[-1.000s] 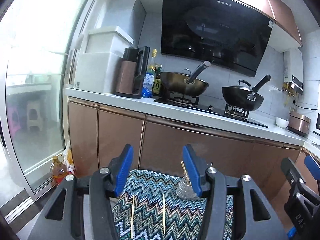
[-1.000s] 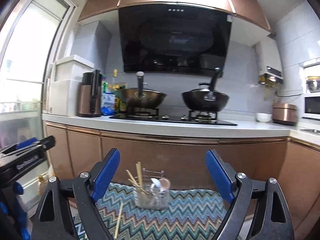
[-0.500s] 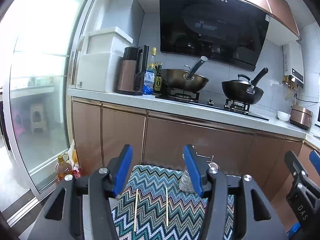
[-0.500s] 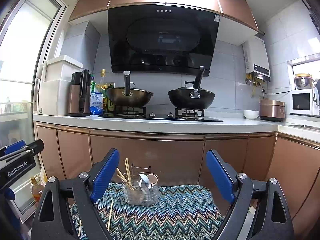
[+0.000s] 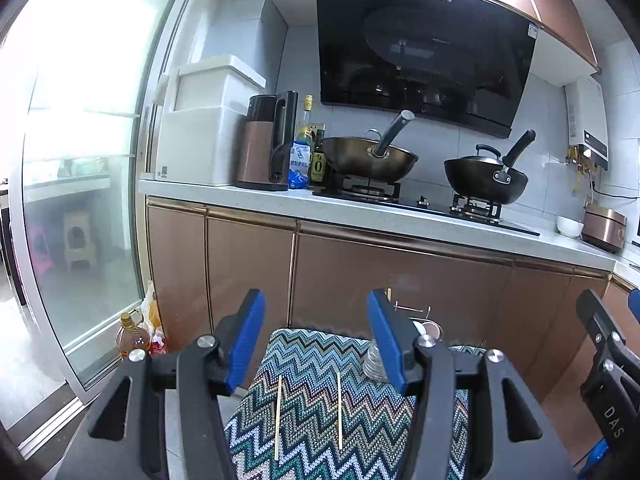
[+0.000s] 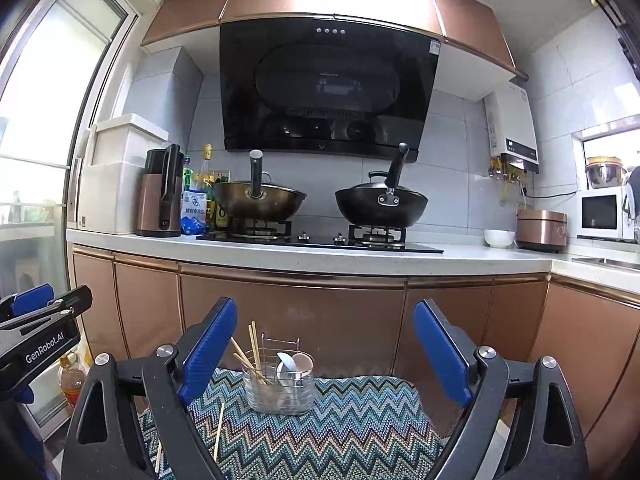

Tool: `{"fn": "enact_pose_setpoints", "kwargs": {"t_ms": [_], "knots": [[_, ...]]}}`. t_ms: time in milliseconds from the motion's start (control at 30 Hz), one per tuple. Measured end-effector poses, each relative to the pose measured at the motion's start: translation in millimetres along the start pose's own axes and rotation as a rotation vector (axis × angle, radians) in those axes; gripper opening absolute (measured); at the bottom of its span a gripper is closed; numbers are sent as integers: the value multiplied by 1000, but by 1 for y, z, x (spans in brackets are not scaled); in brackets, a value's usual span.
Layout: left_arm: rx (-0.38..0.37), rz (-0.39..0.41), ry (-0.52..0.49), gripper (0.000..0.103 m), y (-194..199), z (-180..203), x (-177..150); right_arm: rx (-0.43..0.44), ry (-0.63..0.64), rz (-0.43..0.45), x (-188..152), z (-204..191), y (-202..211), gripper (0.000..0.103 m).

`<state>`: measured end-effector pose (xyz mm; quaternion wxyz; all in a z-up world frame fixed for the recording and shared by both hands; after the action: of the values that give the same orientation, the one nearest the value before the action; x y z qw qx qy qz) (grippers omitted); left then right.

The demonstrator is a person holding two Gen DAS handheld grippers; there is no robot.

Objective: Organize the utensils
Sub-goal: 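Pull both open tools back from the cup, then lower both tools and grasp the last chopstick with each tool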

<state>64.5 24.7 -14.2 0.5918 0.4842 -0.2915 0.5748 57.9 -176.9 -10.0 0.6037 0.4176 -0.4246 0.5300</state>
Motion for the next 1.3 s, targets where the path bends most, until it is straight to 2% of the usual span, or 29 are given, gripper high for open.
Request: {"fn": "enact_pose_setpoints", "kwargs": {"t_ms": [400,500,567,633,667,700,733,767,833,900,1033,1133,1300], "knots": [[4,-17,5,54,-3,-8,-2,40,33,3,-3,-9,0,90],[1,-45,10,54,-12,-13,-2,99,45,-13,-7,-17,-9,90],[-12,-91,22,54,-25,-19,-3,165,57,-39,-12,-24,-21,89],[-29,-172,39,54,-49,-29,-6,256,66,-88,-19,-35,-39,87],[-38,-209,44,54,-59,-33,-9,302,72,-117,-24,-42,-50,83],[-54,-267,54,54,-74,-40,-14,344,77,-144,-29,-49,-60,78],[-73,-360,73,54,-97,-50,-22,386,79,-173,-34,-57,-70,75],[-77,-413,85,54,-110,-56,-29,455,82,-226,-44,-69,-88,71],[-65,-552,128,53,-152,-77,-47,538,98,-304,-58,-91,-116,63],[-41,-623,148,53,-181,-91,-61,614,110,-371,-71,-114,-142,56],[11,-790,156,50,-245,-117,-96,706,150,-488,-94,-159,-188,48],[27,-882,157,41,-275,-127,-119,756,154,-585,-120,-189,-223,40],[44,-983,125,27,-309,-131,-153,799,131,-724,-161,-222,-266,26]]}}
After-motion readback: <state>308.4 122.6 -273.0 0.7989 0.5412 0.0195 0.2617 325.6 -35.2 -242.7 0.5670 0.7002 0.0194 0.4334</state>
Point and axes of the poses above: each gripper's, at about its wrist camera, not at the fingertips, and y roughly against the way its jaws point, z to its right, x to its top, the point moved 4 cm from there along -y, roughly the way its jaws point, and after that the axes turned 15 degrees about y, right-handed, at the moved point
